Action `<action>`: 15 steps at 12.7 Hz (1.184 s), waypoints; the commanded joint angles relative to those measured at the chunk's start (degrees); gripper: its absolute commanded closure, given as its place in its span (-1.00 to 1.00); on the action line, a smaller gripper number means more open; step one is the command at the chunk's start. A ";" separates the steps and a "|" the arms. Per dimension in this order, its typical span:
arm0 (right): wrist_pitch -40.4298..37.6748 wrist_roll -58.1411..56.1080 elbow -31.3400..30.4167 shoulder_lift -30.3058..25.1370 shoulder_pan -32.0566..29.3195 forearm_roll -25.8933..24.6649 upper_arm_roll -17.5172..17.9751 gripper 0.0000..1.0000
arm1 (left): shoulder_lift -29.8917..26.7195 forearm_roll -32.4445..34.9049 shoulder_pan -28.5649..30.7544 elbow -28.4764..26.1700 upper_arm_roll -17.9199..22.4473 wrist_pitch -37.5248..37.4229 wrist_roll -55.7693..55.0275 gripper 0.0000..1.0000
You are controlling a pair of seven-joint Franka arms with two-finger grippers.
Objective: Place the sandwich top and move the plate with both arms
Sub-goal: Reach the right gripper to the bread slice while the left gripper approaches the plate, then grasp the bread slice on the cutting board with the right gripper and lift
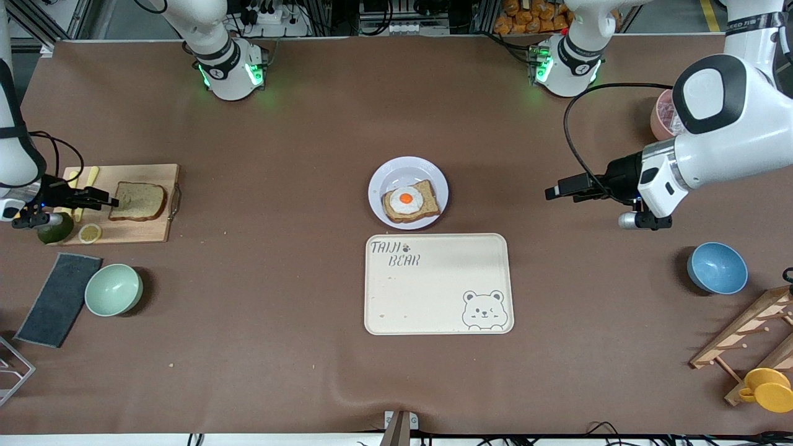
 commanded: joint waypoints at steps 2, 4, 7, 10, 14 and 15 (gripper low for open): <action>0.35 -1.29 -0.19 0.89 -1.59 1.28 1.03 -0.17 | 0.09 -5.48 -1.24 -4.57 -2.40 9.52 3.95 -1.00; 0.44 -2.60 -0.37 1.24 -2.20 1.37 1.03 -0.09 | 0.44 -13.37 -0.89 -7.03 -2.76 10.51 7.89 -1.00; 1.84 -4.88 -0.37 2.99 -3.43 1.55 1.12 0.10 | 1.66 -20.18 -0.80 -8.98 -2.76 10.69 12.22 -1.00; 2.10 -10.33 -0.46 4.22 -3.69 6.46 1.03 0.67 | 1.58 -21.76 -0.54 -10.64 -2.76 10.08 13.62 -1.00; 1.50 -11.13 -0.11 4.23 -3.79 6.73 1.29 1.00 | 3.60 -21.77 4.47 -10.74 -2.76 4.91 23.45 -1.00; -0.60 -10.70 0.76 3.88 -3.00 6.73 1.29 1.00 | 3.69 -21.77 5.69 -10.82 -2.76 3.84 23.73 -1.00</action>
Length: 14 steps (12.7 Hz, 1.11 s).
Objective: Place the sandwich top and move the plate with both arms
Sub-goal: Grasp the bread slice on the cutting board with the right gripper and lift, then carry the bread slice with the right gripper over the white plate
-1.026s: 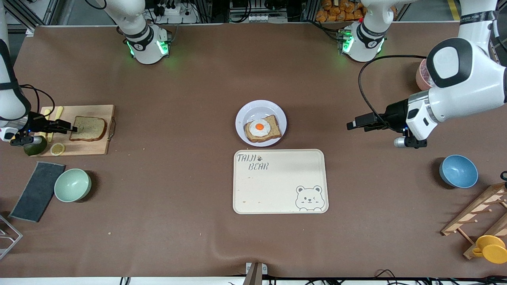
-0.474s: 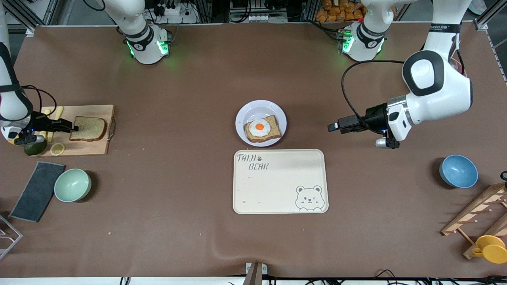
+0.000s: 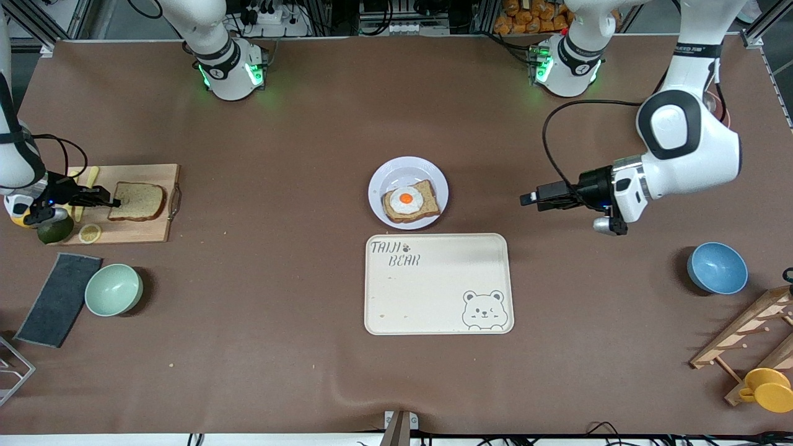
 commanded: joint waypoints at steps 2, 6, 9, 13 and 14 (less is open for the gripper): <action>-5.95 -0.46 3.43 -0.57 2.24 1.05 1.11 1.00 | 0.46 -1.49 3.86 -0.43 -0.36 -5.84 4.82 -1.00; -21.10 8.05 11.66 -2.78 8.12 -2.62 1.02 1.00 | 3.61 -6.05 4.13 -3.76 -0.36 -6.20 14.73 -1.00; -33.71 16.76 18.18 -2.95 14.17 -3.60 1.11 1.00 | 6.17 -9.39 3.61 -5.00 -0.36 -5.76 18.45 -1.00; -34.09 22.28 19.34 -3.04 25.86 -2.90 1.28 1.00 | 7.31 -14.13 1.33 -7.63 -0.80 -2.52 21.96 -1.00; -33.92 26.23 20.22 -3.04 29.98 -2.90 1.28 1.00 | 7.31 -15.54 0.54 -8.59 -0.80 -1.90 22.66 -1.00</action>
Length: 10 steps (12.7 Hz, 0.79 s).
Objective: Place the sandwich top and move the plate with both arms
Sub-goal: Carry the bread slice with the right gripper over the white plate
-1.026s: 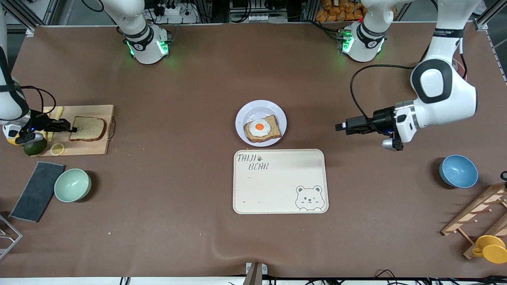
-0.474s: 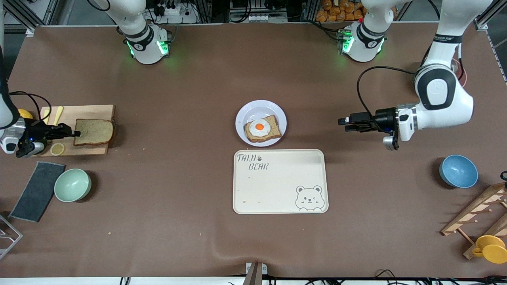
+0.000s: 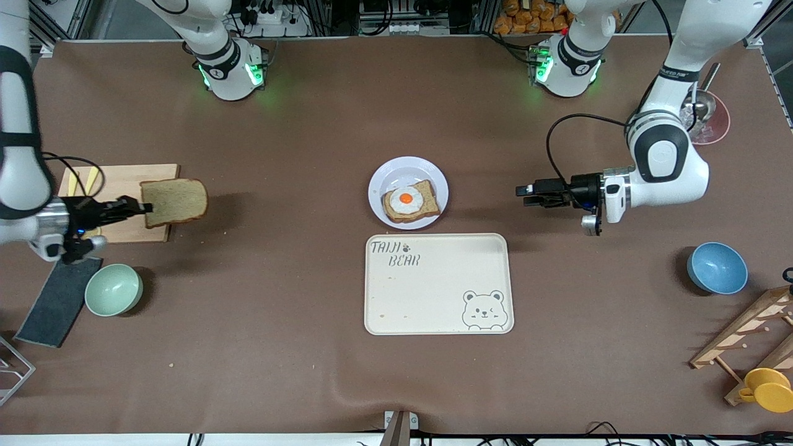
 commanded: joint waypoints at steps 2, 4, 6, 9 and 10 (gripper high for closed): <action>0.49 11.16 3.21 0.39 12.66 1.45 -0.69 1.00 | -0.50 -6.38 -1.45 -4.28 -0.40 2.43 5.31 -1.00; 1.02 16.45 4.10 0.74 17.15 6.80 -0.78 1.00 | 0.63 -9.02 -1.36 -5.69 -0.40 2.43 9.09 -1.00; 3.39 18.91 4.01 1.00 21.11 8.41 -0.69 1.00 | 1.16 -10.61 -1.62 -6.83 -0.40 2.43 10.51 -1.00; 4.63 23.49 3.92 1.53 26.21 10.60 -0.69 1.00 | 1.52 -11.23 -1.10 -8.41 -0.40 2.34 13.05 -1.00; 5.59 25.50 3.83 1.79 27.88 13.05 -0.78 1.00 | 1.43 -11.23 -1.01 -8.68 -0.40 2.34 13.24 -1.00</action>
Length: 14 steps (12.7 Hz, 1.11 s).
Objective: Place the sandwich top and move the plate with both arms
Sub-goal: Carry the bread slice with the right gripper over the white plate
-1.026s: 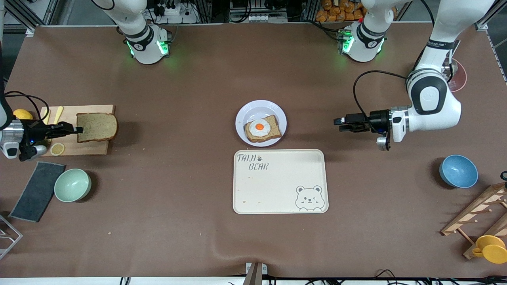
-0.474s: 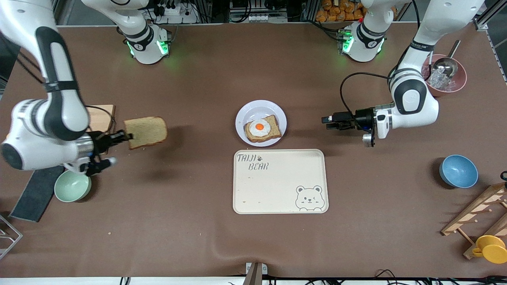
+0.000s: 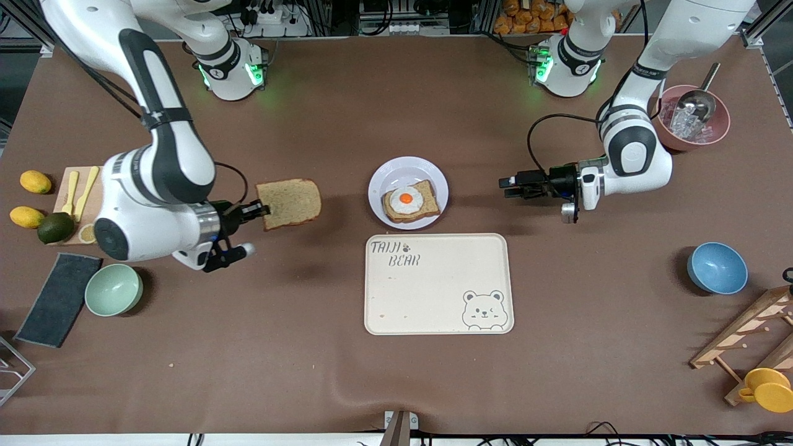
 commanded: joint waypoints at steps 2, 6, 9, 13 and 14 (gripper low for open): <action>3.82 8.73 1.19 1.48 6.19 5.02 -0.81 1.00 | -0.34 -1.61 0.41 -1.21 -0.34 0.36 1.99 -1.00; 13.04 16.75 1.19 3.32 14.98 6.25 -0.81 1.00 | 0.54 -1.78 0.05 -1.13 -0.43 0.09 2.08 -1.00; 19.28 20.34 0.75 5.25 20.34 8.27 -0.90 1.00 | 1.06 -1.69 -0.03 -1.04 -0.34 0.09 2.08 -1.00; 26.77 21.86 0.84 8.25 25.45 10.02 -0.81 1.00 | 3.43 -1.61 0.76 -0.95 -0.25 -0.08 6.73 -1.00; 26.86 21.86 0.66 8.25 26.33 10.20 -0.81 1.00 | 3.44 -1.61 0.67 -0.95 -0.25 -0.08 6.65 -1.00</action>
